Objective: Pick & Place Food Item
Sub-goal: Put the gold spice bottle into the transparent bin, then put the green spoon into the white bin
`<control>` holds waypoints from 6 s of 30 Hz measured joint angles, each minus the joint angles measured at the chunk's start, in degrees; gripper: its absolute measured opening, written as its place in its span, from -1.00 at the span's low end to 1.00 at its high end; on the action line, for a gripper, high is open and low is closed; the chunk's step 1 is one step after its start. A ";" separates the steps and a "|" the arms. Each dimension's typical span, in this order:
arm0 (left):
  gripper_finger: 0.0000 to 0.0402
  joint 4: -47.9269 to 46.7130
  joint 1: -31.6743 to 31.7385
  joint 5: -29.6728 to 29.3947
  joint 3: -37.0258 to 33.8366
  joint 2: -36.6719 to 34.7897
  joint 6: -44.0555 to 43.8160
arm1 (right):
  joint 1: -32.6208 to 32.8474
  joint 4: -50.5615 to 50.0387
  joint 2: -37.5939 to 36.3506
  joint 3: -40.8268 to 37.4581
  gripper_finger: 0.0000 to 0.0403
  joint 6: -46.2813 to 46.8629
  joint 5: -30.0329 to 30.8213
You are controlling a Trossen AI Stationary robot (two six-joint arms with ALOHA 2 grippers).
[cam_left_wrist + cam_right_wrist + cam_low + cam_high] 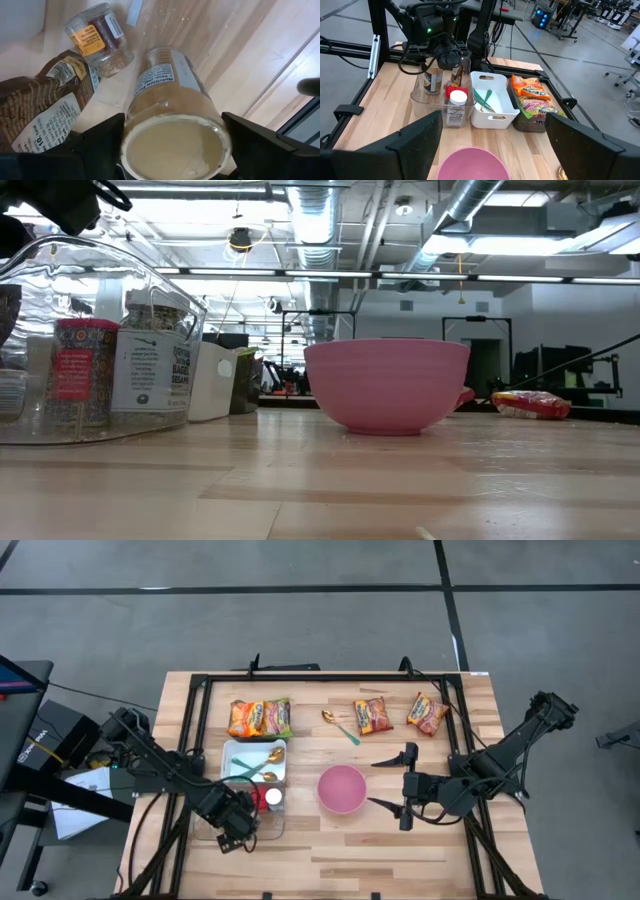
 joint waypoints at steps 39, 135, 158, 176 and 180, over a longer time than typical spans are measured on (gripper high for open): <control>0.46 69.53 5.15 -23.93 0.09 -10.47 80.57 | 0.04 -18.06 -0.02 0.04 0.71 12.73 0.04; 0.44 94.33 19.19 -34.49 -30.60 -42.12 82.13 | -57.38 -15.78 51.36 19.12 -0.05 8.70 -39.17; 0.44 94.21 19.17 -34.49 -30.58 -42.12 82.11 | -55.33 -18.46 48.67 18.91 -0.98 7.41 -34.48; 0.44 95.52 19.19 -28.81 -30.47 -36.70 81.09 | -34.80 -23.87 30.46 19.06 -1.00 13.11 -19.15; 0.44 100.92 19.19 -24.61 -30.47 -33.00 81.13 | -28.10 -26.91 28.57 19.06 -1.00 16.56 -11.80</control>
